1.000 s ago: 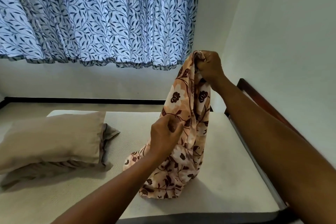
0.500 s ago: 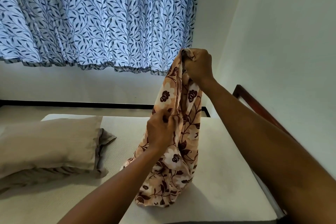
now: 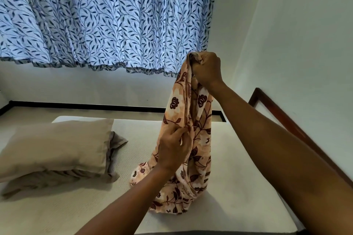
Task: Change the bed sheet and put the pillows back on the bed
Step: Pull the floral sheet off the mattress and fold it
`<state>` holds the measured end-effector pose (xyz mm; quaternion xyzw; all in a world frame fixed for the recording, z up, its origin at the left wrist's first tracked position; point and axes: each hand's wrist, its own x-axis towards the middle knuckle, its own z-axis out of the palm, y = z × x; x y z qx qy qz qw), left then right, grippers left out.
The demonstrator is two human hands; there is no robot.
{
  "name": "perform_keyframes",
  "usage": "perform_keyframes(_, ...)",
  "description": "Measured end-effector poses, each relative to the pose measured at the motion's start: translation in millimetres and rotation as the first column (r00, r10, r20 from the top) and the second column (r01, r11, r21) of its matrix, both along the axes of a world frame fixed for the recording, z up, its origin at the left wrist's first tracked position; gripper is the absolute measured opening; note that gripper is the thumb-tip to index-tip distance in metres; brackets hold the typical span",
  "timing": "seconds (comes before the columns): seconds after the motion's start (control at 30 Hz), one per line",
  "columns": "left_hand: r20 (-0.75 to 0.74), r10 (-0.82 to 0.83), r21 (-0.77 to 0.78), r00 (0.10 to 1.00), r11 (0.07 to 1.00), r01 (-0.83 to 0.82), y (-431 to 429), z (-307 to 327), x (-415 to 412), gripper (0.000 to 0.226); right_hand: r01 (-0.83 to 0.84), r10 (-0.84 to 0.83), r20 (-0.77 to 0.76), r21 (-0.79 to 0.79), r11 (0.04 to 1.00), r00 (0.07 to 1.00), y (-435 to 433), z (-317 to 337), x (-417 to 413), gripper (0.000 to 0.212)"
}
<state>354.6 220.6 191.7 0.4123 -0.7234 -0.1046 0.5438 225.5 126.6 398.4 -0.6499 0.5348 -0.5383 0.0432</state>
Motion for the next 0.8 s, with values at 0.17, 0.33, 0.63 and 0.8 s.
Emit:
perform_keyframes(0.17, -0.005, 0.053, 0.047, 0.999, 0.998, -0.053, 1.3, 10.1, -8.9, 0.034, 0.009, -0.009, 0.011, 0.003, 1.0, 1.0, -1.6, -0.3, 3.9, 0.051)
perform_keyframes(0.33, 0.003, 0.075, 0.091, 0.997, 0.993, -0.075, -1.8, 4.2, -3.5, 0.018, 0.041, -0.041, -0.006, 0.004, 0.999, 0.999, -1.9, -3.7, -4.5, 0.049)
perform_keyframes(0.63, -0.068, 0.042, 0.091, 0.997, 0.995, -0.035, 15.6, 17.5, 40.5, 0.016, 0.183, -0.177, -0.072, 0.088, 0.979, 0.982, -18.8, -18.5, -38.1, 0.032)
perform_keyframes(0.8, -0.105, 0.046, 0.206, 0.993, 0.978, -0.024, 23.9, 28.0, 64.8, 0.014, 0.172, -0.16, -0.121, 0.1, 0.98, 0.98, -21.8, -24.5, -37.8, 0.035)
